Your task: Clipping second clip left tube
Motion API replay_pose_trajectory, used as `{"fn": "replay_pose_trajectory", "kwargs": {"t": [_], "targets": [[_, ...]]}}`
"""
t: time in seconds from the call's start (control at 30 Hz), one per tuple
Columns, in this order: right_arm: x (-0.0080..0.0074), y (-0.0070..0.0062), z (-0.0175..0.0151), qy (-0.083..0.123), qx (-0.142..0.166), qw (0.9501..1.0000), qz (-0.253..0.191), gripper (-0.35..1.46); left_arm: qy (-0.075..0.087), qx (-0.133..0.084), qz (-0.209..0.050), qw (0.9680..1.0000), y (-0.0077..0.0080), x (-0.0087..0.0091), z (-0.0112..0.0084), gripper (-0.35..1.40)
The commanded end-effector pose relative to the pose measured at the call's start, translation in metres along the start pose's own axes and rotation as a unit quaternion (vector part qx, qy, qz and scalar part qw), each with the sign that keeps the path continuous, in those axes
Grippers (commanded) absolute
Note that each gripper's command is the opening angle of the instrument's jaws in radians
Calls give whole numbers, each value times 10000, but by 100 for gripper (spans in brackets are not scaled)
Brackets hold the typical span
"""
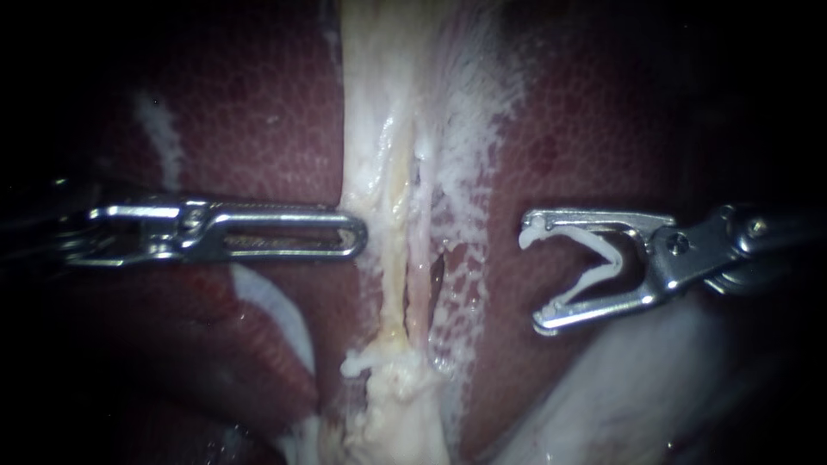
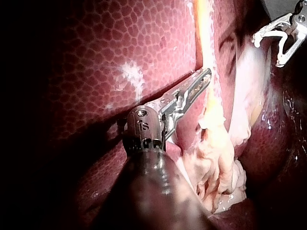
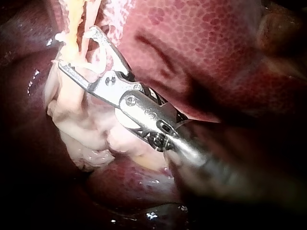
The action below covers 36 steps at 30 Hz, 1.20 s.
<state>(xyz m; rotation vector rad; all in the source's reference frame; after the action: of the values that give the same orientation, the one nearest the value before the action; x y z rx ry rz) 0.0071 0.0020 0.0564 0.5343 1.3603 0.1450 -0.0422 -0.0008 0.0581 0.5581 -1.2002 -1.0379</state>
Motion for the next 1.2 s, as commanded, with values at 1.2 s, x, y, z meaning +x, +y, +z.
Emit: {"fn": "replay_pose_trajectory", "kwargs": {"t": [1.2], "targets": [[-75, -6, 127, -6, 282, 9960, 847, 58, -109, 118, -195, 9997, -49, -54, -55, -35]]}}
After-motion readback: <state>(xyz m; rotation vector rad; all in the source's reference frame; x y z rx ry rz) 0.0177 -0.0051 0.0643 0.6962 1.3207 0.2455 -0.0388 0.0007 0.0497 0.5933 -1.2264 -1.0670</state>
